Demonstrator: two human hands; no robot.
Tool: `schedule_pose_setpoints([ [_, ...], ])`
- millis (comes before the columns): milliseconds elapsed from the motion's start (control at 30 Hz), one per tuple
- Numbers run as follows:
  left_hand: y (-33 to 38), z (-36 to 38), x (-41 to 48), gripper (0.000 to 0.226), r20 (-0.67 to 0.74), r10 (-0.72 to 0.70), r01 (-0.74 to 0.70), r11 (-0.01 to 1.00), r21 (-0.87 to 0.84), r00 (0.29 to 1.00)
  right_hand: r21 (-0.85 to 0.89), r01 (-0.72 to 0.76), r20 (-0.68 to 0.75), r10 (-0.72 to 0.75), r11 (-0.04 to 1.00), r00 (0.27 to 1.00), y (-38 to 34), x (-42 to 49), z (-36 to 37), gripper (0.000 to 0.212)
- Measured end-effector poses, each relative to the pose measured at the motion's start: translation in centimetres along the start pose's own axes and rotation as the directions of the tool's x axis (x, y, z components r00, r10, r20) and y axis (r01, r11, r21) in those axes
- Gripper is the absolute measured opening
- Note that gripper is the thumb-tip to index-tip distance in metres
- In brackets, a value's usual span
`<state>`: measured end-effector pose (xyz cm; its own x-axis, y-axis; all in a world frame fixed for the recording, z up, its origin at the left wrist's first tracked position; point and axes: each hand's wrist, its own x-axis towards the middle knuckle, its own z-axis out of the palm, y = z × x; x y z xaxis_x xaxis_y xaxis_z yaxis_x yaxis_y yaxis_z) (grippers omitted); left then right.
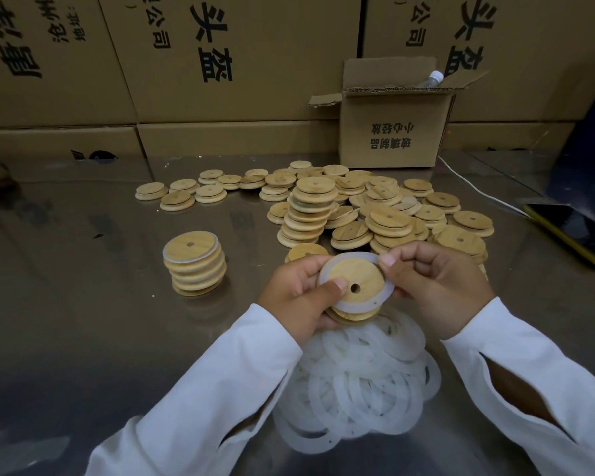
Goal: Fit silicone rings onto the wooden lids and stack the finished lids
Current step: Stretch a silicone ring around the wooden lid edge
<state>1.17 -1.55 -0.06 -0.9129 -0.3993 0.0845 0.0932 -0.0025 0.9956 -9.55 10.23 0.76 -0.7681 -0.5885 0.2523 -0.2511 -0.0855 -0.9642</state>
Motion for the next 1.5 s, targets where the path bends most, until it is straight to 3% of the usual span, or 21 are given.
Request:
schedule_pose_setpoints([
  [167, 0.4, -0.2, 0.1, 0.021, -0.073, 0.045, -0.038, 0.995, 0.098, 0.996, -0.079, 0.082, -0.010, -0.083, 0.994, 0.997, -0.1, -0.3, 0.1, 0.016],
  [433, 0.3, -0.3, -0.1, 0.018, -0.107, 0.087, -0.074, 0.991, 0.113, 0.990, -0.049, 0.035, -0.016, -0.036, 0.998, 0.999, 0.0, -0.2, 0.3, 0.017],
  [533, 0.3, -0.2, -0.2, 0.026, -0.125, 0.111, -0.102, 0.992, 0.078, 0.986, -0.019, 0.035, 0.013, -0.035, 0.999, 0.999, -0.2, -0.2, 0.2, 0.016],
  [667, 0.0, -0.2, -0.2, 0.019, -0.155, 0.119, -0.110, 0.992, 0.064, 0.981, 0.008, 0.038, 0.047, -0.038, 0.999, 0.998, -0.1, -0.3, 0.3, 0.018],
  [933, -0.7, -0.2, 0.0, 0.035, -0.094, 0.065, -0.071, 0.995, -0.065, 0.993, 0.119, 0.007, 0.069, -0.015, 0.993, 0.998, -0.5, -0.4, 0.1, 0.010],
  [1133, -0.8, -0.1, 0.2, 0.026, -0.147, 0.064, -0.091, 0.978, -0.187, 0.987, -0.006, 0.070, -0.062, -0.070, 0.998, 0.996, -0.2, -0.9, 0.9, 0.006],
  [1233, -1.0, -0.2, 0.2, 0.036, -0.124, 0.053, -0.079, 0.973, -0.217, 0.991, -0.073, 0.093, -0.134, -0.102, 0.993, 0.986, 0.0, -1.0, 1.0, 0.012],
  [1333, -1.0, -0.2, 0.2, 0.039, -0.107, 0.090, -0.101, 0.989, -0.104, 0.990, -0.081, 0.113, -0.116, -0.122, 0.990, 0.986, 0.0, -1.1, 0.8, 0.012],
  [1500, -1.1, -0.3, 0.2, 0.017, -0.120, 0.139, -0.142, 0.990, -0.016, 0.983, -0.192, 0.192, -0.013, -0.198, 0.962, 0.980, -0.1, -1.5, 1.0, 0.012],
])
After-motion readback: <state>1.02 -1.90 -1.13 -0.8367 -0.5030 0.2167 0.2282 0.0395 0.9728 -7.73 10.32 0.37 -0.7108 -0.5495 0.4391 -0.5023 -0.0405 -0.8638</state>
